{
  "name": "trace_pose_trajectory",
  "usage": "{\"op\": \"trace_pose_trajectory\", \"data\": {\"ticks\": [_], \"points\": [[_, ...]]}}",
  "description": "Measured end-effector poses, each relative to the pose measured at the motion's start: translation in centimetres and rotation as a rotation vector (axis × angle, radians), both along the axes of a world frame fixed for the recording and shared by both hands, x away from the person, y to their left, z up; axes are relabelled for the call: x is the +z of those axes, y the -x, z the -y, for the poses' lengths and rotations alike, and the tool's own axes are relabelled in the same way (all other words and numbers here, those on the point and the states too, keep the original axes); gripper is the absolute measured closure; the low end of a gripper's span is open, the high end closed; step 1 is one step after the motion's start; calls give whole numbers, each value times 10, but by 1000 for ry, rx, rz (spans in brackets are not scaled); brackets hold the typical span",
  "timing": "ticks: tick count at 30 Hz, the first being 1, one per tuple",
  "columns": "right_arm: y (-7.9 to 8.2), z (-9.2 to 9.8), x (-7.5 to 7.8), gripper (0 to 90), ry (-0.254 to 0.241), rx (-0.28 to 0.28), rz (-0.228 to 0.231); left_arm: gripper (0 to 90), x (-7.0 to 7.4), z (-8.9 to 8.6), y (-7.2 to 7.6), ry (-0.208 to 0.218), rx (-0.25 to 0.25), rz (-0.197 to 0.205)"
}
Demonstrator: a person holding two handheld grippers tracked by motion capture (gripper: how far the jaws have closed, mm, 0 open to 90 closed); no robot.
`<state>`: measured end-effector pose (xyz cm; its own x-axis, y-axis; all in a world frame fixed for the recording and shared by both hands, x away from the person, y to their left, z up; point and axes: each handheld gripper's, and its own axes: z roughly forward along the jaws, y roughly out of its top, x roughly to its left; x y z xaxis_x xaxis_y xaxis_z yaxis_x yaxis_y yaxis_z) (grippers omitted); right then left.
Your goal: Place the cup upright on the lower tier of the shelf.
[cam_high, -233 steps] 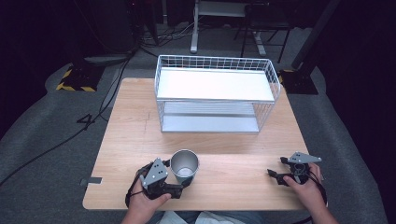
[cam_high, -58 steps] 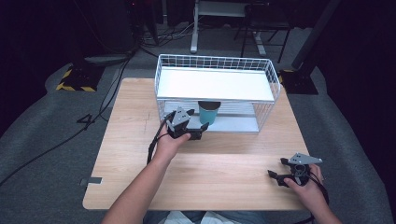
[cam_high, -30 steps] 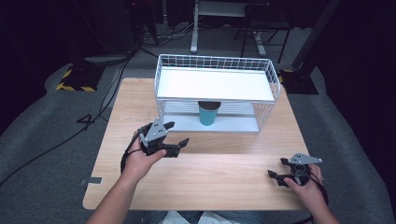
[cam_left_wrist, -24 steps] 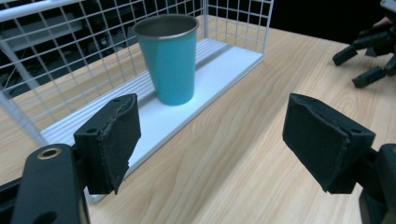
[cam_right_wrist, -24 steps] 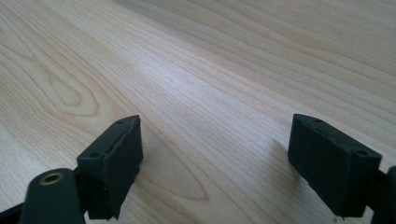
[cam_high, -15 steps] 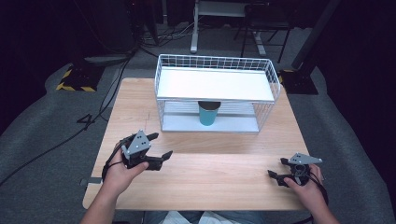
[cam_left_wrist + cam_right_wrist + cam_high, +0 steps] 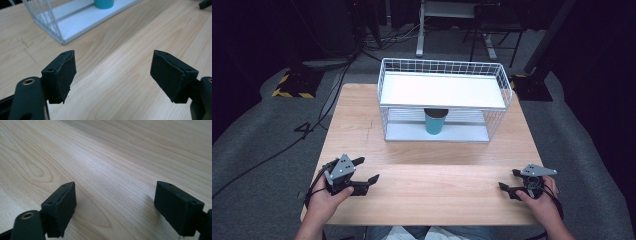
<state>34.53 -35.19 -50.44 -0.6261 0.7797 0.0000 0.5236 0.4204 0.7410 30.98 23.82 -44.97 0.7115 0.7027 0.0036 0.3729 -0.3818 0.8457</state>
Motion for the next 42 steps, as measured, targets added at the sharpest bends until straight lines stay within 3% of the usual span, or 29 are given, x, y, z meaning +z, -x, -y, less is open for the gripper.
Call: {"op": "trace_pose_trajectory", "data": {"ticks": [11, 22, 25, 27, 29, 32, 36, 42], "points": [[0, 0, 0, 182, 0, 0, 0, 202, -33, -21, 9, -64, 31, -78], [0, 0, 0, 182, 0, 0, 0, 192, -52, -22, 8, -130, 47, -128], [0, 0, 0, 182, 0, 0, 0, 169, -54, -19, 6, -181, 37, -146], [0, 0, 0, 182, 0, 0, 0, 161, -54, -18, 5, -180, 30, -152], [0, 0, 0, 182, 0, 0, 0, 158, -55, -17, 3, -157, 34, -194], [0, 0, 0, 182, 0, 0, 0, 125, -55, -15, 1, -161, 43, -198], [0, 0, 0, 182, 0, 0, 0, 11, -56, -11, -6, -183, 71, -216], [0, 0, 0, 182, 0, 0, 0, 2, -56, -11, -6, -176, 74, -222]]}}
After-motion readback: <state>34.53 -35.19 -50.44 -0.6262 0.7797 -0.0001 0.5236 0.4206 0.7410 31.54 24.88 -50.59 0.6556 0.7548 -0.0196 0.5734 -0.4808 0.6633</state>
